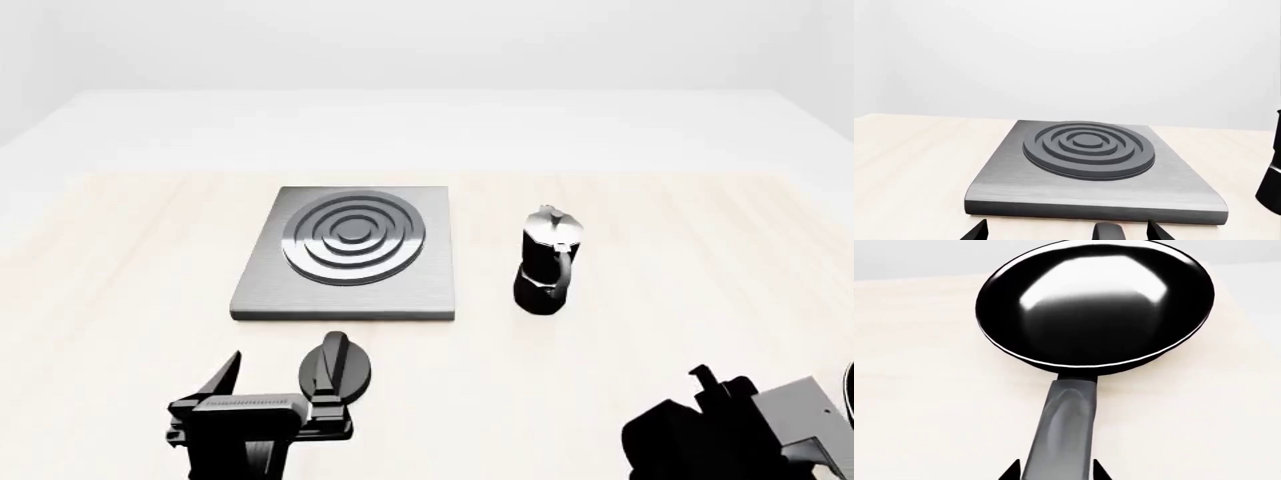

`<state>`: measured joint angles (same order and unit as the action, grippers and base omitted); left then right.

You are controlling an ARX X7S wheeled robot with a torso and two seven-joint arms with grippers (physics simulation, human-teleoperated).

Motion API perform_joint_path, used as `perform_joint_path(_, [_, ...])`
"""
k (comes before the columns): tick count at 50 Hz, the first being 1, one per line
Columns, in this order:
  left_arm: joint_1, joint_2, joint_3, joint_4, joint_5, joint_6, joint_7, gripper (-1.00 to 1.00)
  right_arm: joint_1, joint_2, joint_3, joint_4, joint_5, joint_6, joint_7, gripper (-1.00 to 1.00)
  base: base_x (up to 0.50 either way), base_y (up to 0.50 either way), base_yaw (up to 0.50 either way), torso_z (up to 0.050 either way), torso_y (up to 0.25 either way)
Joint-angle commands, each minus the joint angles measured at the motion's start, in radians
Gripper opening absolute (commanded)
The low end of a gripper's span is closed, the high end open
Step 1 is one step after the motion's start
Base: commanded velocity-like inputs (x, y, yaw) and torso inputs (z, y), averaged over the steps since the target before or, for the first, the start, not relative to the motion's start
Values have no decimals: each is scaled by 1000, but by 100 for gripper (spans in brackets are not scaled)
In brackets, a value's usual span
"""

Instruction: Put the frying pan on the stove.

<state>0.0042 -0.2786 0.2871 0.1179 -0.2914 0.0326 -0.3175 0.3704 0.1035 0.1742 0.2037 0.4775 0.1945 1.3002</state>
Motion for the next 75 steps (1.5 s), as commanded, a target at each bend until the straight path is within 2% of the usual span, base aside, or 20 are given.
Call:
perform_joint_path(1, [-4,1,8,-9,2,4,-1,100,-24,10,-20,-21,11,-14,-16,-100,0,-3,0,0,0])
perform_joint_path(7, [-3,-4,5,-4,-6,3,-3,100,-31,14,-53,-45,-15,-15,-15,-100,0,0,0,0,0])
perform_joint_path(15, [0,-7,6,1,-8,3,-6,100,-77,34,-95,-220,-24,48,15,-100,0,0,0,0,0])
perform_joint_path(31, [-3,-10,11,-3,-8,9,-10,100,-110,51,-169,-367,-46,90,16,-100,0,0,0,0,1])
perform_joint_path(75, [-4,-23,22,2,-16,11,-23,100,-117,89,-313,-664,-85,227,54,-100,0,0,0,0,1])
